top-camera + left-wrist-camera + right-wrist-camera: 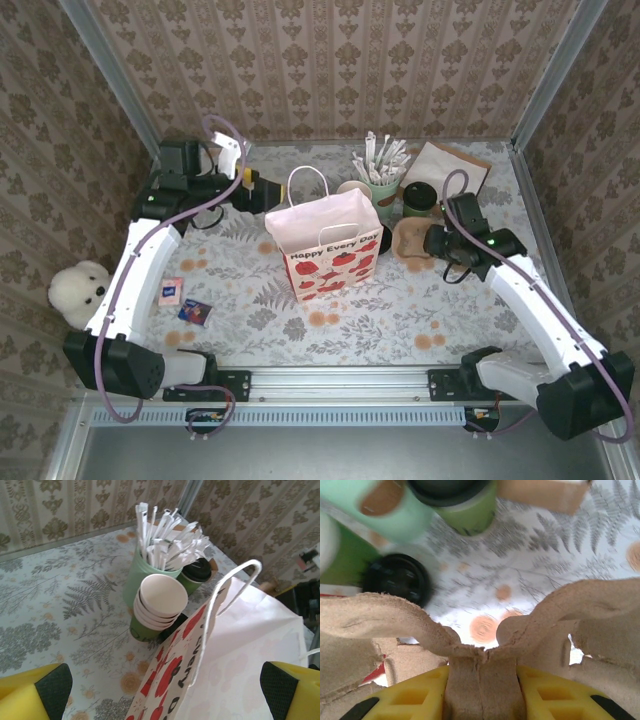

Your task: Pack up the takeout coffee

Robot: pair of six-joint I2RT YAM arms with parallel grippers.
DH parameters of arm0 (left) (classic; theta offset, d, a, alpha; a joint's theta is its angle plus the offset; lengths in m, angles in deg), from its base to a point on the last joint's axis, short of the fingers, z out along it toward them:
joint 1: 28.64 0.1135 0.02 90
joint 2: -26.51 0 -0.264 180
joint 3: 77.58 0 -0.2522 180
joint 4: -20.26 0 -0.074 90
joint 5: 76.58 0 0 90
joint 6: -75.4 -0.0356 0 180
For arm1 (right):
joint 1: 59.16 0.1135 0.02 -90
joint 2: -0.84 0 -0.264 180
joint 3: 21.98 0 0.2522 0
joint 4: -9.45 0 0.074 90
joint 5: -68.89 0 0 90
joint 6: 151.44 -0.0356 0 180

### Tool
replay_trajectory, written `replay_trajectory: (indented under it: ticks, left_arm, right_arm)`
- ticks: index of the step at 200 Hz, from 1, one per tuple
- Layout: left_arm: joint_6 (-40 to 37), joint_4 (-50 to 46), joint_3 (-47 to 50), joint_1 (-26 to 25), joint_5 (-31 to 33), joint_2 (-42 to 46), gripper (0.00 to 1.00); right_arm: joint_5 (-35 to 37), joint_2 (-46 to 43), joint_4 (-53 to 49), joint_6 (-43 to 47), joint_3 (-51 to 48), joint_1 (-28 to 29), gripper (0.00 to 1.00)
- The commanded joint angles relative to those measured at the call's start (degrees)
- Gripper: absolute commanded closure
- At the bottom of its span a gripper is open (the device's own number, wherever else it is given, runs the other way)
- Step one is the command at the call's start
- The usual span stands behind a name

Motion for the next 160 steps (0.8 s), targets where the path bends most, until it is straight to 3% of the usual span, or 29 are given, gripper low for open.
replay_trajectory:
  ticks: [1,40,59,80,107,128,160]
  left_arm:
    - [-2.2,0.9,-0.7,-2.4,-3.3,1.3,0.00]
    - [-5.5,-2.0,-5.0,-7.1,6.9,-2.6,0.00]
    - [-6.2,-3.8,-8.4,-7.9,6.9,-5.7,0.03]
    - [-6.4,-4.6,-11.0,-8.2,4.0,-8.2,0.15]
    - [-5.9,-2.6,-10.8,-8.5,3.8,-9.2,0.40]
    - [-5.9,-1.7,-10.7,-8.7,2.9,-9.7,0.57]
    - [-5.4,-1.2,-12.1,-8.6,2.0,-10.7,0.71]
  right_arm:
    - [-6.8,-1.4,-2.1,-0.7,7.1,-0.2,0.65]
    - [-13.9,0.3,-0.2,-0.9,19.8,0.0,0.64]
    - [-19.9,3.3,1.9,-2.4,25.1,0.4,0.64]
    - [-25.3,6.9,5.1,-4.3,29.6,1.9,0.64]
    - [-31.6,12.5,6.1,-5.3,35.3,4.4,0.63]
    - [-32.4,15.7,6.8,-6.6,38.3,7.2,0.64]
    - [-39.6,18.6,9.4,-11.8,38.6,9.5,0.64]
